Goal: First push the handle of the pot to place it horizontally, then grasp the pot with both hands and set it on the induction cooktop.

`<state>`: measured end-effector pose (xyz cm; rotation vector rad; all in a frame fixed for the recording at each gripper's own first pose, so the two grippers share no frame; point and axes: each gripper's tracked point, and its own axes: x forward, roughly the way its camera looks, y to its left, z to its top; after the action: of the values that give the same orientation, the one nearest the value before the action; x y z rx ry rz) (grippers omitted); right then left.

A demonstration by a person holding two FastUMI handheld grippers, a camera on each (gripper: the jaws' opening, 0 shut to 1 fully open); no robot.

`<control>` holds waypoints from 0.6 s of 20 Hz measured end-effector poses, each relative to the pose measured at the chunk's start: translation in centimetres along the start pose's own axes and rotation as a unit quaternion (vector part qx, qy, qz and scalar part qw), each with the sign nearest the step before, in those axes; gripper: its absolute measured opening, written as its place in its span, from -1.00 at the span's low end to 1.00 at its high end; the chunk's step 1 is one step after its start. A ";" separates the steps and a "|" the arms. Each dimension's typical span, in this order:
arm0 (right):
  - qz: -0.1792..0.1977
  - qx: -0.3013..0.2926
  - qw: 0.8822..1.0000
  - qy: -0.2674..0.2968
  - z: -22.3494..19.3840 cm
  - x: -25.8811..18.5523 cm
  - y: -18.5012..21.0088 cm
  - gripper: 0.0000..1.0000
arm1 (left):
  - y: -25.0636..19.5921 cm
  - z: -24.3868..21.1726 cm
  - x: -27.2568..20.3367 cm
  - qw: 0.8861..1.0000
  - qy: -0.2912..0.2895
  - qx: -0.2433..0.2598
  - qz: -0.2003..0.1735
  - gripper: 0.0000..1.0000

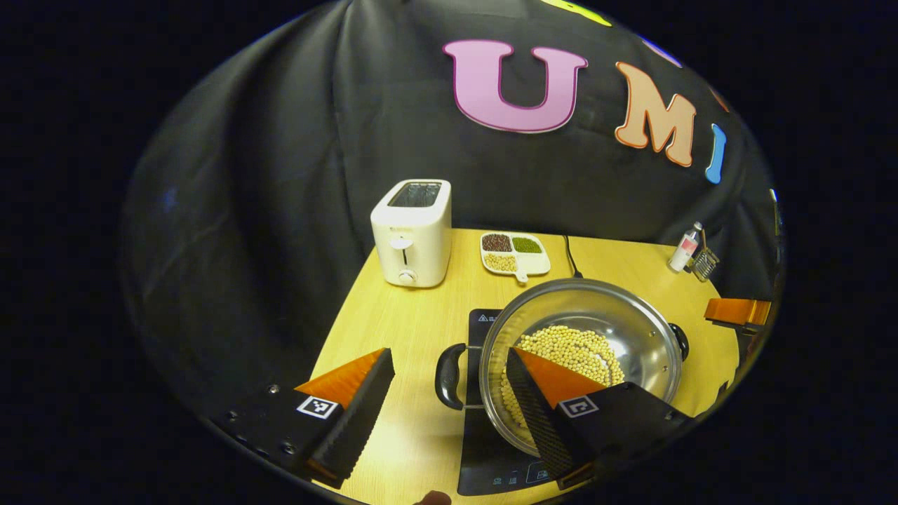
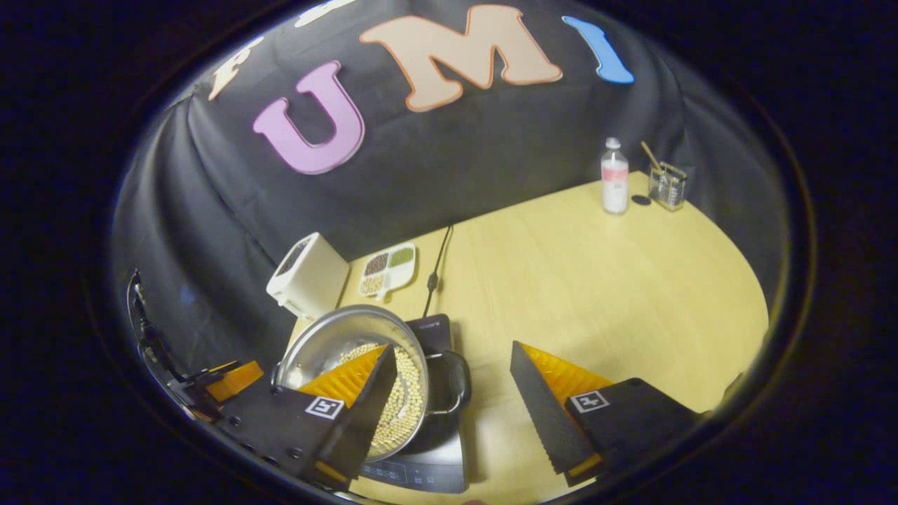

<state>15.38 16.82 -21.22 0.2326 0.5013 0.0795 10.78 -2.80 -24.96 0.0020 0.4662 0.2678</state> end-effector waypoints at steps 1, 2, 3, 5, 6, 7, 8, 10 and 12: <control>-0.001 -0.005 1.000 -0.021 0.7 -1.1 -0.2 0.83 | -0.4 -0.2 -0.9 1.000 -0.001 0.001 0.000 0.96; -0.002 -0.009 0.999 -0.038 1.2 -2.3 -0.6 1.00 | -1.2 -0.3 -1.7 1.000 -0.005 0.001 -0.005 0.94; -0.002 -0.012 0.999 -0.051 1.5 -3.4 -1.0 0.83 | -2.1 -0.4 -2.8 1.000 -0.010 -0.001 -0.011 0.95; 0.004 -0.017 0.997 -0.075 2.3 -5.7 -1.4 0.83 | -3.9 -0.5 -4.6 1.000 -0.021 -0.008 -0.016 0.95; 0.006 -0.023 0.996 -0.088 2.8 -6.6 -1.8 0.83 | -4.9 -0.2 -5.6 0.999 -0.032 -0.011 -0.019 0.94; 0.008 -0.030 0.995 -0.100 3.5 -7.7 -2.3 0.83 | -5.9 0.3 -6.6 0.999 -0.047 -0.012 -0.022 0.94; 0.013 -0.033 0.993 -0.111 3.8 -9.0 -2.8 0.82 | -6.8 0.6 -7.6 0.998 -0.059 -0.009 -0.021 0.95; 0.027 -0.041 0.990 -0.131 5.2 -11.3 -3.8 0.83 | -8.7 1.7 -9.9 0.996 -0.085 -0.001 -0.008 0.94; 0.039 -0.063 0.985 -0.158 6.9 -13.4 -5.1 0.99 | -10.9 3.2 -12.9 0.993 -0.120 -0.002 0.009 0.94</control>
<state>7.11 8.71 -10.32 0.1361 0.1697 0.1472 3.90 -16.47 -17.02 0.0338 0.2273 0.2832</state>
